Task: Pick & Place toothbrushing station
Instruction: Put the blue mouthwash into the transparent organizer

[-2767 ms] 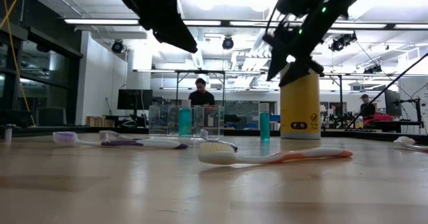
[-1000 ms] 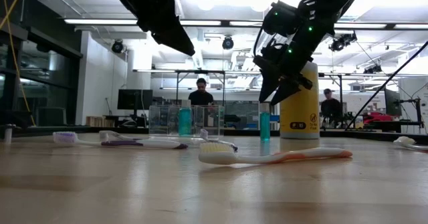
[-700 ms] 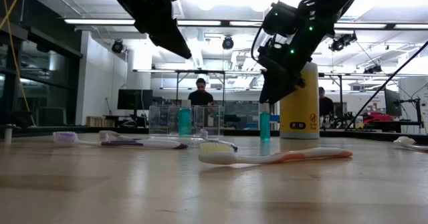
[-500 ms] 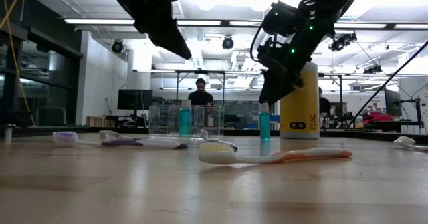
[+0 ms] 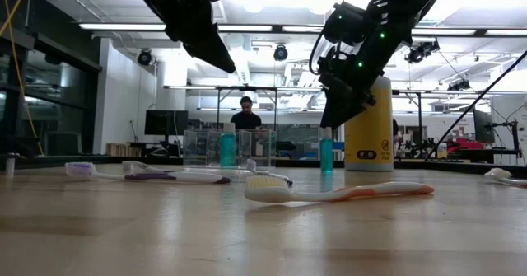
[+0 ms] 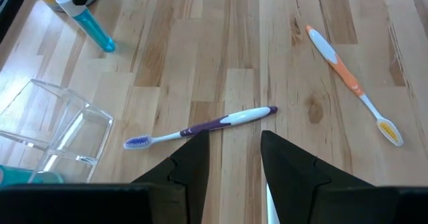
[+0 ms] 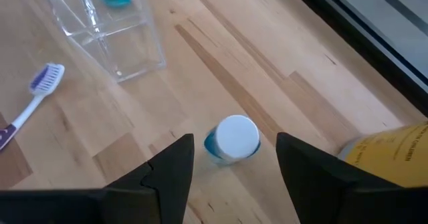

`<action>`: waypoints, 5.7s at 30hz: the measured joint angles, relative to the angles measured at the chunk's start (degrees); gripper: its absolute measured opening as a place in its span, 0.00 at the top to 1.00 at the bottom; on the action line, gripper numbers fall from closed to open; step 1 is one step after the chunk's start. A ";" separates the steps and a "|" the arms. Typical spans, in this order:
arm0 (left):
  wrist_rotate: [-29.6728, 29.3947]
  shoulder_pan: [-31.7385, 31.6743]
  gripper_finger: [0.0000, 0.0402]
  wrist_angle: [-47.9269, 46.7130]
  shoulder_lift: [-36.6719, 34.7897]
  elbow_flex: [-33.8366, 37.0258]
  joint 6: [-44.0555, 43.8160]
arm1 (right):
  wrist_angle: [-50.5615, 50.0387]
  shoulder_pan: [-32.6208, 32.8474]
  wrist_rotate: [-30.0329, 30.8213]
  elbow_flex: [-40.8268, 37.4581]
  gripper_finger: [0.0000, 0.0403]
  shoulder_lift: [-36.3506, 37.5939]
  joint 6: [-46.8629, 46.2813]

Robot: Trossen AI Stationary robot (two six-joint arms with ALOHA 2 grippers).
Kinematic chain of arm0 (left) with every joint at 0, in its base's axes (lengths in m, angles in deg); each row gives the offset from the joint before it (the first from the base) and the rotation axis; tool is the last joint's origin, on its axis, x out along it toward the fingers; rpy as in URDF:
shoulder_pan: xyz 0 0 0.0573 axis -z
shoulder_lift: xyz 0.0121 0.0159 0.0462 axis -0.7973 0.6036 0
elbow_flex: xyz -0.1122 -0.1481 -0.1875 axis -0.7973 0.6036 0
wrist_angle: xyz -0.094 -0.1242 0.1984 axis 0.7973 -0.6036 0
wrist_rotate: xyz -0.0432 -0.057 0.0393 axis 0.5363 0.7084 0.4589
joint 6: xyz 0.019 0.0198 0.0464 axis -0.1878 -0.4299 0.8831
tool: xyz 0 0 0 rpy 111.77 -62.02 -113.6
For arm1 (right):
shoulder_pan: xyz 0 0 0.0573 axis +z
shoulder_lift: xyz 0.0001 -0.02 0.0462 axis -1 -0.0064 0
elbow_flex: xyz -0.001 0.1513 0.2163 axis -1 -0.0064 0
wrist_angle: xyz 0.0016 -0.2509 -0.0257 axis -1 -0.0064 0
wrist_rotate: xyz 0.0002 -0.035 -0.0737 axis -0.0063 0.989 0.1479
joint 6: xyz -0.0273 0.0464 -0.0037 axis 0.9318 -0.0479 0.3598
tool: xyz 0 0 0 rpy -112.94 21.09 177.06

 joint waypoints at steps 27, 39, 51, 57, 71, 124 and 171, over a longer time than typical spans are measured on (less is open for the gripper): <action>1.36 1.01 0.68 -0.02 0.00 0.00 0.00 | 4.07 -0.13 0.79 -0.07 0.49 -6.06 -2.55; 1.49 1.01 0.68 -0.06 0.00 0.00 0.02 | 3.82 -0.13 -0.24 -0.07 0.49 -6.34 -2.84; 1.46 1.01 0.68 -0.04 0.00 0.00 0.02 | 3.76 -0.13 -0.59 -0.07 0.49 -6.34 -4.06; 1.46 1.01 0.68 -0.02 0.00 0.00 0.02 | 3.72 -0.13 -0.66 -0.07 0.49 -6.34 -4.13; 1.44 1.03 0.68 -0.02 0.00 0.00 0.02 | 3.91 -0.17 -0.66 -0.07 0.49 -6.34 -4.13; 1.42 1.03 0.68 -0.02 0.00 0.00 0.00 | 3.98 4.66 -3.45 -0.07 0.87 -6.34 -3.94; 1.49 2.36 0.68 -0.24 0.00 0.00 0.02 | 15.25 3.67 -1.14 -0.17 0.52 -14.42 -5.27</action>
